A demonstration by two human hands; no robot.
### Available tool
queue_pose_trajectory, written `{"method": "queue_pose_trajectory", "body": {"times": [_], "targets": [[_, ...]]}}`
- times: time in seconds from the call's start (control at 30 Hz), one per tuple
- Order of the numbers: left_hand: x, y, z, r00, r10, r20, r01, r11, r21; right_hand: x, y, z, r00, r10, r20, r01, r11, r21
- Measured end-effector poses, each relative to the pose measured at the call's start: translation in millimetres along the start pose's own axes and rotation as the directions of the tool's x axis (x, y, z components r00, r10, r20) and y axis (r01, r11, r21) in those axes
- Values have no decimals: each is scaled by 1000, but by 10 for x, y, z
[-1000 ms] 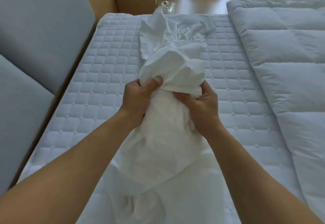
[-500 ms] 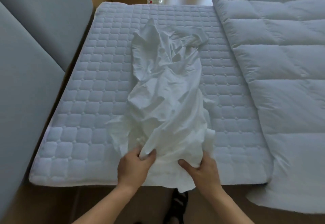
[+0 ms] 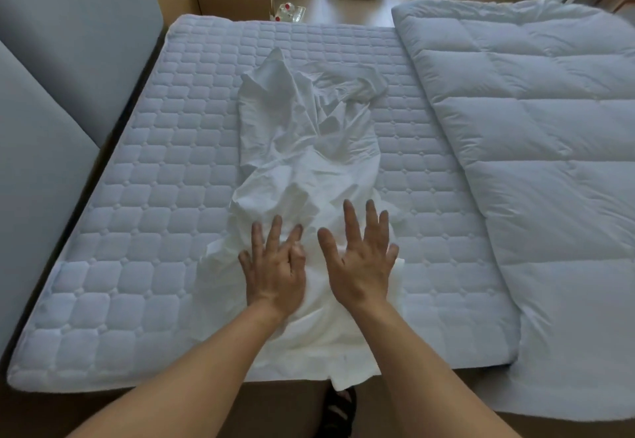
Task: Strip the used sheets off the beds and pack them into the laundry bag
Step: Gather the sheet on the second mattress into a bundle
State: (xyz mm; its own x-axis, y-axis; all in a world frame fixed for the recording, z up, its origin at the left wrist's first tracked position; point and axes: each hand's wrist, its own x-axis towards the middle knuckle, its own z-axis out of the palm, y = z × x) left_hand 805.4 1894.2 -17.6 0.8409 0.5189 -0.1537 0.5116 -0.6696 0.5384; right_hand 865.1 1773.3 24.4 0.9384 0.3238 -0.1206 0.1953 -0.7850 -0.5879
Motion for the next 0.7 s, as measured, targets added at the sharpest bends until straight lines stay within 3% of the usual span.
{"method": "queue_pose_trajectory", "body": {"times": [0.07,0.17,0.27,0.37,0.47,0.57,0.63,0.7], "targets": [[-3,-115,145,997,-56,-44,54,998,-41,114,257,249,983,128,129,-109,983,-146],[85,-283,379,970,-239,38,241,970,-36,127,587,553,953,247,176,-206,953,-224],[234,-312,487,875,-459,151,479,867,-139,251,673,659,923,331,196,-311,942,-126],[401,-397,482,807,-516,287,584,765,-270,389,749,613,890,389,238,-415,907,73],[486,-324,364,849,-407,338,524,564,-638,505,813,462,868,401,293,-481,825,297],[517,-27,214,934,-263,243,330,368,-869,624,765,292,910,316,269,-415,672,613],[545,98,127,967,-208,149,218,366,-905,704,745,170,948,251,195,-315,662,680],[487,101,154,967,-233,106,203,446,-872,687,780,109,958,231,169,-284,695,661]]}}
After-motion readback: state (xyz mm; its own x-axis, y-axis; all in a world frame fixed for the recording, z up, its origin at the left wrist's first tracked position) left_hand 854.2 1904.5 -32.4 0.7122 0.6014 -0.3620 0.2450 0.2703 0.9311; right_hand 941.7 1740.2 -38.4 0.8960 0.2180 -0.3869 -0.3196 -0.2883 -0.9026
